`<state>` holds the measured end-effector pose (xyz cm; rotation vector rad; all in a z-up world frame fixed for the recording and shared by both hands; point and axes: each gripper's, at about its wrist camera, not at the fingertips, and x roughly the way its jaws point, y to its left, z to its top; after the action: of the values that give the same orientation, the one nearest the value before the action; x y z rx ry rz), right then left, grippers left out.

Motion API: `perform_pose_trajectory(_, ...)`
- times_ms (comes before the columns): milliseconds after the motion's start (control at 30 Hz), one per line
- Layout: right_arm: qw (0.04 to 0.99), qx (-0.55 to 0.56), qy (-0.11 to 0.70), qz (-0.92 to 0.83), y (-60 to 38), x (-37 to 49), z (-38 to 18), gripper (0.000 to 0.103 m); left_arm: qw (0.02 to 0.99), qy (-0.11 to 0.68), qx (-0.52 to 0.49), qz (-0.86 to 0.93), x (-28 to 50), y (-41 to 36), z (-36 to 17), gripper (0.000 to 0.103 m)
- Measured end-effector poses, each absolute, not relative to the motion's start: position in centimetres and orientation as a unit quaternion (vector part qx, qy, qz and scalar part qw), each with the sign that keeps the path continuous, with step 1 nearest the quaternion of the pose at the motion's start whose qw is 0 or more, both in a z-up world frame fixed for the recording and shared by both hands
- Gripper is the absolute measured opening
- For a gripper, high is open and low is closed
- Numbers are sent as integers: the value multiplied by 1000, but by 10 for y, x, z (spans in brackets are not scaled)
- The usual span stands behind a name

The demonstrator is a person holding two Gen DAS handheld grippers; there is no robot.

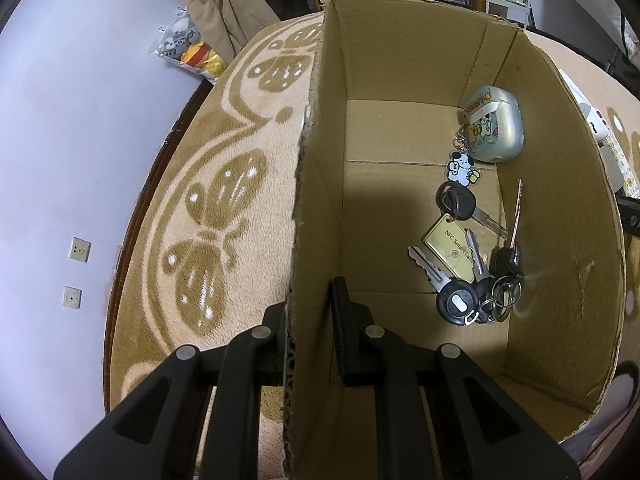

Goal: Organize rigid objects
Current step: 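Move the right tool to the items and grasp the light-blue cylinder, then carry the light-blue cylinder into the box and open the right tool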

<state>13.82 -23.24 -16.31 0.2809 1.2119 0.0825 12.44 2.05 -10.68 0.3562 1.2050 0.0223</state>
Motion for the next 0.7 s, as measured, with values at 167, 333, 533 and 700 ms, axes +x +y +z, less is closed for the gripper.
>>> perform_pose_trajectory(167,830,89,551,14,-221,138,-160,29,809,563,168,11,125,21,-108,13)
perform_pose_trajectory(333,830,88,551,12,-221,131,-152,29,810,560,174,12,123,19,-109,13)
perform_pose_trajectory(533,858,99,504,5,-225,118,-119,29,811,558,176,12,120,16,-110,13)
perform_pose_trajectory(700,877,107,467,20,-218,115,-91,29,811,559,175,12,119,15,-110,13)
